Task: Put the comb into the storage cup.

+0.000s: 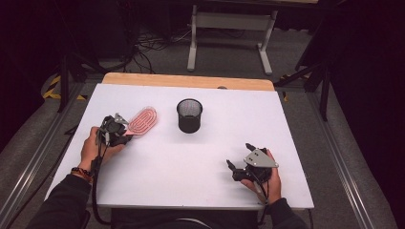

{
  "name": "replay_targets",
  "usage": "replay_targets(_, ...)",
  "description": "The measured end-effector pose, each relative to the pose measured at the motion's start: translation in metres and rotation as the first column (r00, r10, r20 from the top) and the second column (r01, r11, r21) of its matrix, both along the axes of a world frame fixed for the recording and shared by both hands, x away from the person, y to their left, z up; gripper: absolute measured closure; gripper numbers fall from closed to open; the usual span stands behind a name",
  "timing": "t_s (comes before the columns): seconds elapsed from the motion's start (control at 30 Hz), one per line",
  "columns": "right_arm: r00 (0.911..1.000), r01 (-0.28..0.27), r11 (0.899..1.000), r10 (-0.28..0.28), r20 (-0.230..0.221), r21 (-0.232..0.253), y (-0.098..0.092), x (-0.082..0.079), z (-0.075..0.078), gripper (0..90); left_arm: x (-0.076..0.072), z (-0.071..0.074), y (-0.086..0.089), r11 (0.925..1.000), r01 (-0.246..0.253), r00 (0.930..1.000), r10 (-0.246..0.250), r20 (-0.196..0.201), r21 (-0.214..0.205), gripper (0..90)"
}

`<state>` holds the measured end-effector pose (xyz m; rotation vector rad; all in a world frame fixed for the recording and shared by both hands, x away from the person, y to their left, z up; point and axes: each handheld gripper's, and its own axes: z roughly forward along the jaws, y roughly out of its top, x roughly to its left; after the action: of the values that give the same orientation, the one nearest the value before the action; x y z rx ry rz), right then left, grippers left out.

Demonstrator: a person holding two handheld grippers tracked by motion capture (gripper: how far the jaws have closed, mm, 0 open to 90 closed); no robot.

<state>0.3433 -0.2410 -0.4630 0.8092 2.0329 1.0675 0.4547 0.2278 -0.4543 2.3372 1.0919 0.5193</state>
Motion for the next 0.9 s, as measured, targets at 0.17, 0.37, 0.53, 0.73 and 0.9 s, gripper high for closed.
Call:
replay_targets(0.17,1.0,0.0,1.0,0.0,0.006,0.006,0.0,-0.001,0.001,12.1,-0.008,0.004,0.003,0.9997,-0.013,0.9973,0.014,0.072,-0.021,69.3)
replay_targets(0.37,1.0,0.002,1.0,-0.002,0.007,0.009,-0.001,-0.001,0.001,12.1,-0.015,0.007,0.0,0.9995,-0.028,0.9847,0.03,0.172,-0.012,69.3)
replay_targets(0.53,1.0,0.002,1.0,-0.002,0.008,0.01,-0.001,-0.001,0.001,12.1,-0.019,0.011,0.002,0.9986,-0.024,0.9722,0.034,0.232,-0.047,69.3)
replay_targets(0.73,1.0,-0.002,1.0,0.001,0.005,0.009,-0.002,0.0,0.001,12.1,-0.025,0.017,-0.001,0.9977,0.011,0.9613,0.008,0.275,-0.067,69.3)
replay_targets(0.9,1.0,0.008,1.0,-0.008,0.003,0.023,-0.003,0.0,0.001,12.1,-0.03,0.021,-0.002,0.9961,0.033,0.9537,-0.007,0.301,-0.082,69.3)
